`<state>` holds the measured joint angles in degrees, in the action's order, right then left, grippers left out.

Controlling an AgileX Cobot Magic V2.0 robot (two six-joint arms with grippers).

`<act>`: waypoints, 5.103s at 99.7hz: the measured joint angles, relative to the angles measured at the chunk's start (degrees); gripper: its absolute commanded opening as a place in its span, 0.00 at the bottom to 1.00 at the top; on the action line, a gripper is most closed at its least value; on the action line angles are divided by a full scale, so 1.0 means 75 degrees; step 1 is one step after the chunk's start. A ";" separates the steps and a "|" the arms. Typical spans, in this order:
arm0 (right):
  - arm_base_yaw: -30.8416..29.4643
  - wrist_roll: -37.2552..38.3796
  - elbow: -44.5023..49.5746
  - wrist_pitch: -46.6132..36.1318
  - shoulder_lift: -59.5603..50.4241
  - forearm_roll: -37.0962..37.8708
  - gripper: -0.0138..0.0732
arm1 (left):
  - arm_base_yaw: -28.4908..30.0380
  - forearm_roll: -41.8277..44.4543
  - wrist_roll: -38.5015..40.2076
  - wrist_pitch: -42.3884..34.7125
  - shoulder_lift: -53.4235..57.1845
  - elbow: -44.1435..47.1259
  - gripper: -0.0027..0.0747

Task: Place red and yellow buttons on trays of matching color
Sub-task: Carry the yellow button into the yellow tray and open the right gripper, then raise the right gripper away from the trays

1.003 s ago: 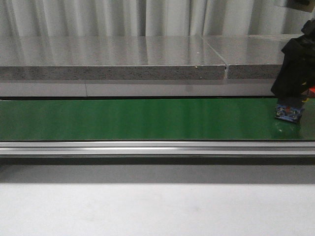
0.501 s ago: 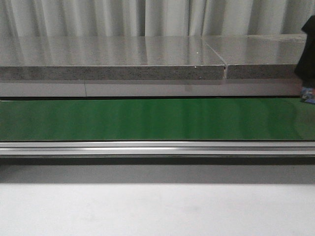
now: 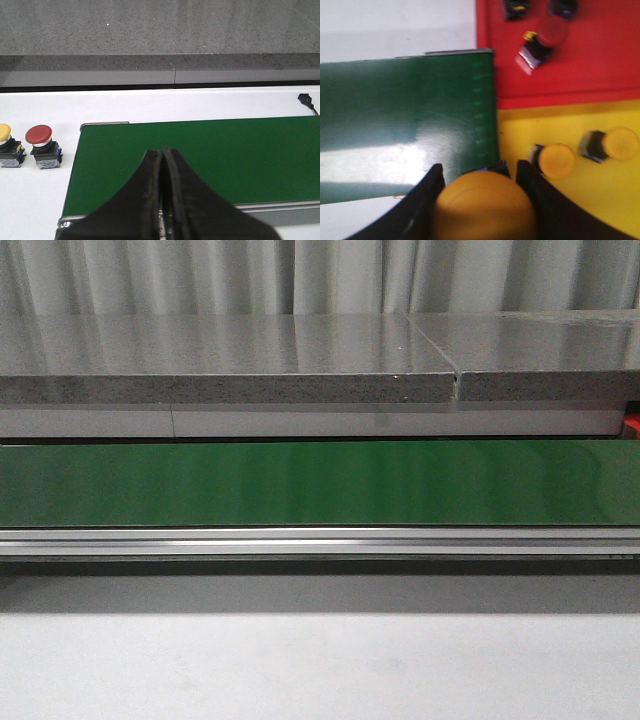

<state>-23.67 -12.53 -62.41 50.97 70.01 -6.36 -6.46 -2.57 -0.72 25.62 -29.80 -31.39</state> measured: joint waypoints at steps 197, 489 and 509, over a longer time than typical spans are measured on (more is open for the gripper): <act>-0.1926 0.0395 0.2696 -0.2926 0.2003 -0.0014 0.52 | 0.0000 0.0000 0.0000 0.0000 0.0000 0.0000 0.01; 0.3221 -0.0593 0.2983 -0.3160 -0.3572 -0.1050 0.08 | 0.0000 0.0000 0.0003 0.0000 0.0000 0.0000 0.01; 0.3221 -0.0607 0.2983 -0.3160 -0.3572 -0.1050 0.08 | 0.0000 0.0000 0.0003 0.0000 0.0000 0.0000 0.02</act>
<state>0.49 -17.09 -40.04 27.27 43.22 -14.23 -6.46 -2.57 -0.70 25.62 -29.80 -31.39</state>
